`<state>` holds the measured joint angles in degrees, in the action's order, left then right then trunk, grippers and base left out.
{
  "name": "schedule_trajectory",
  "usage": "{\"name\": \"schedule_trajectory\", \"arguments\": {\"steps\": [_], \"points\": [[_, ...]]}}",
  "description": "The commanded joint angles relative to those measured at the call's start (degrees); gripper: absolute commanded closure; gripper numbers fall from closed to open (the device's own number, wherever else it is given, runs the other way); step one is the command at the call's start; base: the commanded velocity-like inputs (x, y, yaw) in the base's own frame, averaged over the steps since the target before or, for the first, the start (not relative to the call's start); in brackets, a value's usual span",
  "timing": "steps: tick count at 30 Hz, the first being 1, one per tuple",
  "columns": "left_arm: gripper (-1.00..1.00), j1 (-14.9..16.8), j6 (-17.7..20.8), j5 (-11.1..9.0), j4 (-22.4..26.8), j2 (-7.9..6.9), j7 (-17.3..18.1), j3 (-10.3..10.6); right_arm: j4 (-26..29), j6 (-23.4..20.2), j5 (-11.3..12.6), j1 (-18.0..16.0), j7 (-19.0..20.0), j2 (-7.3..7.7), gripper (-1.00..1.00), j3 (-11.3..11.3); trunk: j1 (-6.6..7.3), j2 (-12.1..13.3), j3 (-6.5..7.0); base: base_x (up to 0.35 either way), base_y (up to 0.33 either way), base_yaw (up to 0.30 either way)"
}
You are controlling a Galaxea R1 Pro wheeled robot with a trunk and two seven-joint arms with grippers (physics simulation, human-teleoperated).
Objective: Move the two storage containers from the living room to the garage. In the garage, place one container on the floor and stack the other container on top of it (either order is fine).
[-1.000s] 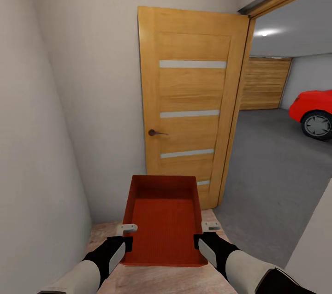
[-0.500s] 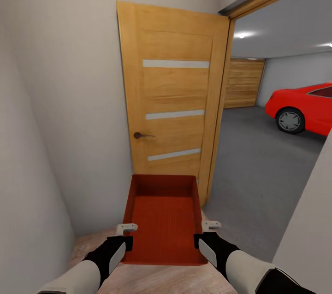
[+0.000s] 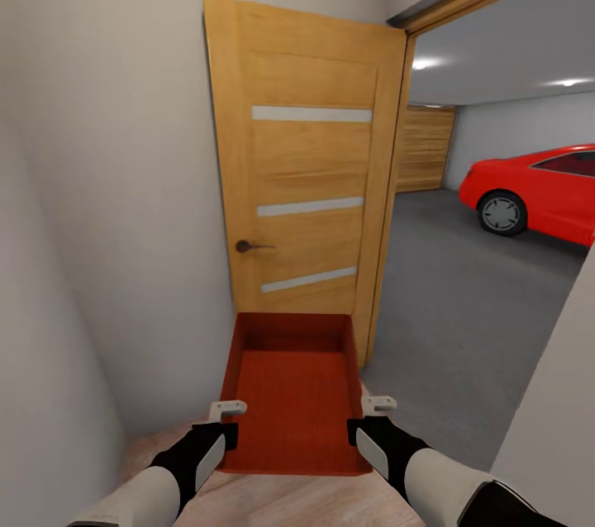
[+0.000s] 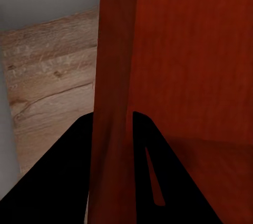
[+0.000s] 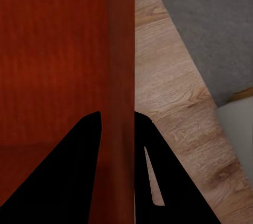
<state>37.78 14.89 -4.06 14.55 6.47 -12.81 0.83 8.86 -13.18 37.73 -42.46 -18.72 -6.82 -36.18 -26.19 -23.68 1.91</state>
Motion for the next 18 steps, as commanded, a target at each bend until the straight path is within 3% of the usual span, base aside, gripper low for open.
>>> {"name": "schedule_trajectory", "arguments": {"steps": [1, 7, 18], "points": [[1.00, -0.1, 0.5, 0.5, 0.0, -0.06, -1.0, 0.4, 0.1, 1.8, -2.0, -0.1, -0.6, 0.06, 1.00, 0.6, -0.04, 0.0, -0.02, 0.167, 0.275, -0.002], [1.00, -0.1, 0.5, 0.5, -0.1, -0.06, -1.0, 0.5, 0.1, 1.8, -2.0, -0.1, -0.6, 0.06, 1.00, 0.6, -0.04, 0.0, -0.02, 0.110, 0.134, -0.045], [1.00, -0.1, 0.4, 0.5, -0.1, 0.03, -1.0, 0.5, 0.1, 1.8, -2.0, -0.1, -0.6, 0.06, 1.00, 0.6, -0.04, 0.0, -0.02, 0.005, 0.005, -0.271]]}}
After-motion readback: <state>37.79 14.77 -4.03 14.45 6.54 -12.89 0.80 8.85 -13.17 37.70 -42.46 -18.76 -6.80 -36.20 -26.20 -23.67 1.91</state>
